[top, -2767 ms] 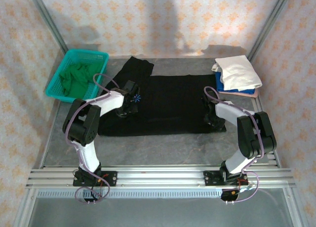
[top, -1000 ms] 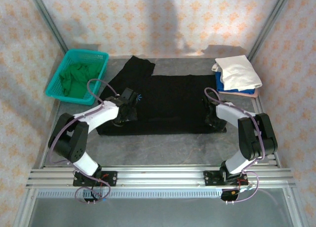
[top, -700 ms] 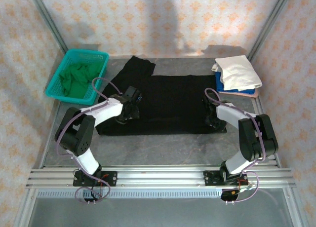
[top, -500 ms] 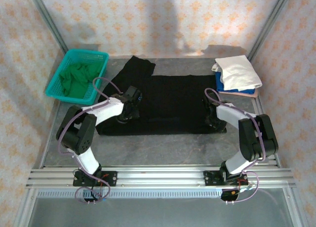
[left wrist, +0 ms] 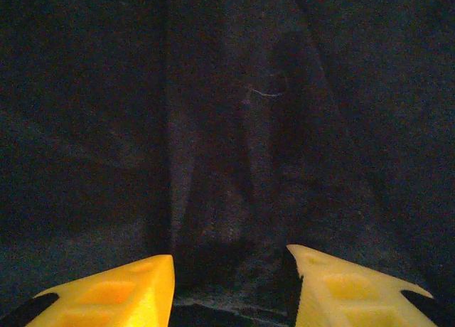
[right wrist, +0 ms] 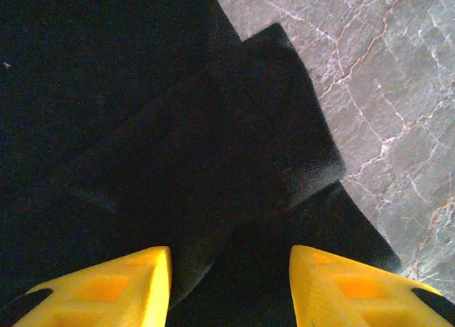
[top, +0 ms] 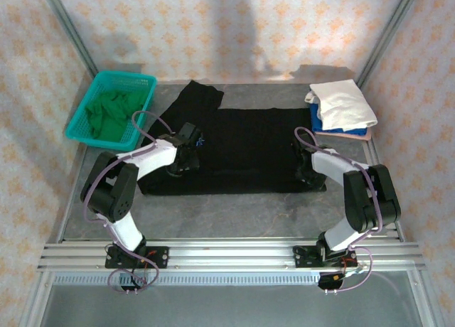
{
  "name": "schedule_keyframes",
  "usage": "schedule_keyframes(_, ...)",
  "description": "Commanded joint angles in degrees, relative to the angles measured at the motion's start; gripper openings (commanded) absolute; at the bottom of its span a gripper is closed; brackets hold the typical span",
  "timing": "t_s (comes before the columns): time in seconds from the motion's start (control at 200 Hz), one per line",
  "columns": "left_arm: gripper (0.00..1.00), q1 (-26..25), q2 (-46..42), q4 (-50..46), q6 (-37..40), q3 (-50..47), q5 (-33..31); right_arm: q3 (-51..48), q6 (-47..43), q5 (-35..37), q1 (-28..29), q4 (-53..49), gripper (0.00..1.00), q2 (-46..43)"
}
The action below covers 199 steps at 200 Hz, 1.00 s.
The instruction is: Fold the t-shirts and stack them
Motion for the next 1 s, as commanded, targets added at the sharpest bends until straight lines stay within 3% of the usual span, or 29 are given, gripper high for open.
schedule_keyframes(0.0, 0.47, 0.69, 1.39, -0.32, 0.09, 0.02, -0.48, -1.23, -0.43, 1.26, -0.56, -1.1, 0.47, -0.5)
schedule_keyframes(0.245, 0.51, 1.14, 2.81, -0.17, 0.35, 0.22, 0.08, -1.1, -0.42, 1.28, -0.57, -1.14, 0.47, -0.33)
schedule_keyframes(0.33, 0.44, 1.15, 2.49, -0.34, 0.28, 0.35, -0.13, -1.1, -0.47, 1.36, -0.53, -1.16, 0.47, -0.35)
schedule_keyframes(0.43, 0.42, 1.15, 1.53, -0.85, 0.36, 0.31, -0.56, -1.07, -0.39, 1.42, -0.6, -1.17, 0.47, -0.26)
schedule_keyframes(0.991, 0.01, 0.97, 0.26, -3.92, 1.31, 4.59, -0.29, -1.11, -0.48, 1.15, -0.55, -1.09, 0.47, -0.44)
